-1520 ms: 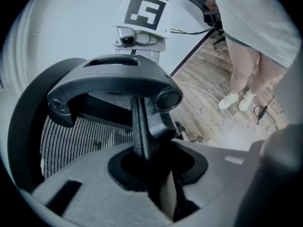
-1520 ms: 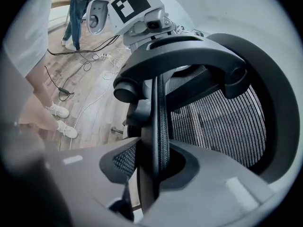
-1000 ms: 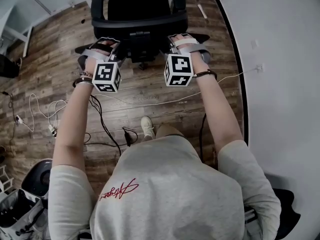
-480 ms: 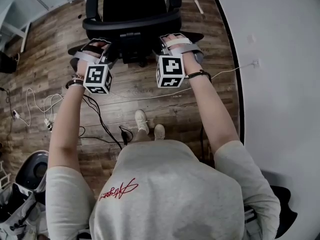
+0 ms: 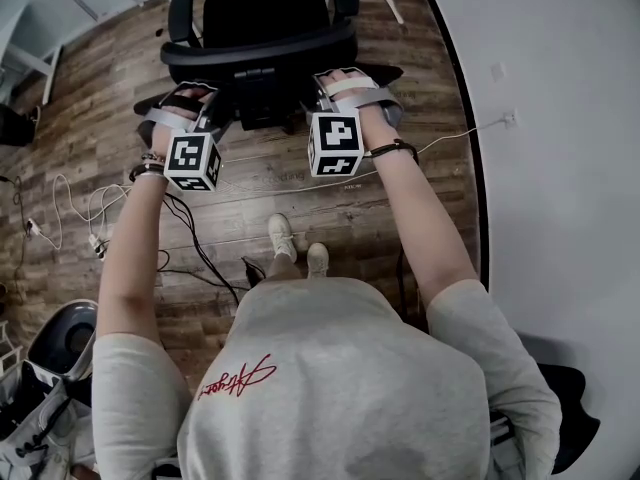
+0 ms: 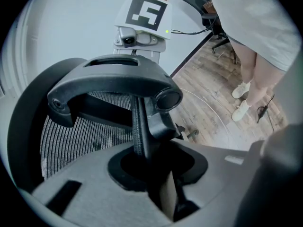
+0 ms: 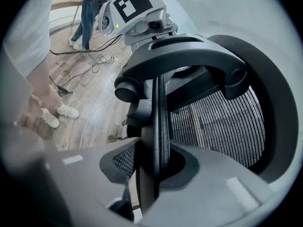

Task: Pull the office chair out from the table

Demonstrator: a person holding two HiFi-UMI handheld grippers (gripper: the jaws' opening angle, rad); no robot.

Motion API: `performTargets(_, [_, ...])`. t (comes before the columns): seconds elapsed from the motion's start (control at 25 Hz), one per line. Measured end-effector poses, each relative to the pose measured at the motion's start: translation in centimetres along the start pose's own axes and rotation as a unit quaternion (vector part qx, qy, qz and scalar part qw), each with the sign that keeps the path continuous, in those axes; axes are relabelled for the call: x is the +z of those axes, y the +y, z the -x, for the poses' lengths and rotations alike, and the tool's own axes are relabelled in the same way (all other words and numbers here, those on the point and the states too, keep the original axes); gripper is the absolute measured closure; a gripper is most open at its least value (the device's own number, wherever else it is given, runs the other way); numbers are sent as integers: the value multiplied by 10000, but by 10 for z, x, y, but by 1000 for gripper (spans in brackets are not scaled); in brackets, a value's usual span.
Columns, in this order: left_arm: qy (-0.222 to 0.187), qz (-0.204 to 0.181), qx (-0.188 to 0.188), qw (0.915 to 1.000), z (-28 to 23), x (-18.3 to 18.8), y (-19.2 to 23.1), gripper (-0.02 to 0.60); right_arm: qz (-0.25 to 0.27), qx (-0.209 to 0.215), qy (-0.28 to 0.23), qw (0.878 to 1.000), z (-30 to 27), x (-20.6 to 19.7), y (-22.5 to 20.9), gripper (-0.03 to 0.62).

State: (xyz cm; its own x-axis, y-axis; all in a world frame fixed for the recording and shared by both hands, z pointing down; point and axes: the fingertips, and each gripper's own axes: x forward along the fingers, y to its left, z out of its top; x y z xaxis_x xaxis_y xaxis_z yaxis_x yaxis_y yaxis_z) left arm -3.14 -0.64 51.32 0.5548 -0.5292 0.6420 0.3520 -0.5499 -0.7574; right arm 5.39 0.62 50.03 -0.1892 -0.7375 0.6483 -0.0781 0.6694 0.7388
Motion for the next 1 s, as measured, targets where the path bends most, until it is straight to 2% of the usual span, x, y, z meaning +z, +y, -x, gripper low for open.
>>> performTargets(1.0, [70, 52, 7, 10000, 38, 48, -40, 474, 59, 54, -86, 9999, 52, 5, 48, 491])
